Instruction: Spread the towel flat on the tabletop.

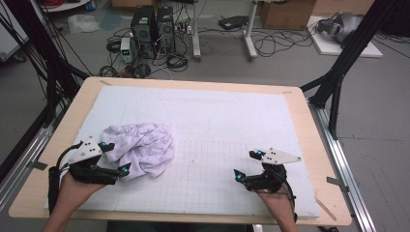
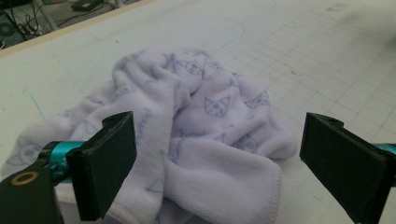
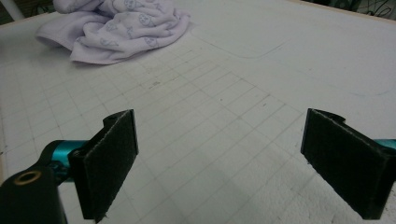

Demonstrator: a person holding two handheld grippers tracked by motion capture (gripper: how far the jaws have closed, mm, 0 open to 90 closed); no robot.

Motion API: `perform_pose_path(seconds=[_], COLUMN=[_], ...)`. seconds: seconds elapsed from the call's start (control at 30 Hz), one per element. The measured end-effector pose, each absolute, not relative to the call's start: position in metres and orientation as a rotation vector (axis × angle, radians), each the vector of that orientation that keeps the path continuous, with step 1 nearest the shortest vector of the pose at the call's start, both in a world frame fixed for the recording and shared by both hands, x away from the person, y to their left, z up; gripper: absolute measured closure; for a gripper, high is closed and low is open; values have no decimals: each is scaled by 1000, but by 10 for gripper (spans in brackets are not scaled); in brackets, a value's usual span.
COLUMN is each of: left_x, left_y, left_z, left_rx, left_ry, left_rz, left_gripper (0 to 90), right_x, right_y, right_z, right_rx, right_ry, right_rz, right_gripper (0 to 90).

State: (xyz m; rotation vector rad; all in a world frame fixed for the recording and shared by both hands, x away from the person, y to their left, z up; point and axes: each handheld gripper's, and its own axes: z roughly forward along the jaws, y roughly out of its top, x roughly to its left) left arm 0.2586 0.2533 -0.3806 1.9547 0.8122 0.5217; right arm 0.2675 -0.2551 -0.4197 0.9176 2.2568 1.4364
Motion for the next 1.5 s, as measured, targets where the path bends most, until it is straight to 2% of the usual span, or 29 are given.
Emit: perform_pose_path(seconds=[0.4, 0.5, 0.63, 0.87, 0.9, 1.13, 1.27, 1.5], left_x=[309, 319, 329, 330, 330, 330, 329, 325], left_y=[251, 248, 247, 251, 252, 255, 258, 257], left_z=[-366, -373, -392, -416, -417, -422, -421, -418], left_rx=[1991, 2006, 2042, 2047, 2048, 2073, 2079, 2087], left_ry=[849, 867, 924, 1004, 1010, 1007, 1011, 999], left_rz=[515, 486, 460, 461, 462, 444, 424, 442], left_gripper=[222, 244, 319, 410, 472, 590, 717, 775], right_x=[268, 268, 267, 267, 267, 267, 267, 267], right_y=[-257, -257, -256, -255, -254, -250, -248, -246], right_z=[-420, -420, -420, -421, -422, -422, -423, -424], right_rx=[928, 927, 913, 914, 914, 905, 895, 896], right_ry=[2254, 2251, 2256, 2266, 2273, 2284, 2296, 2309], right_rz=[1435, 1435, 1438, 1441, 1441, 1426, 1421, 1394], right_gripper=[101, 101, 101, 101, 101, 101, 101, 102])
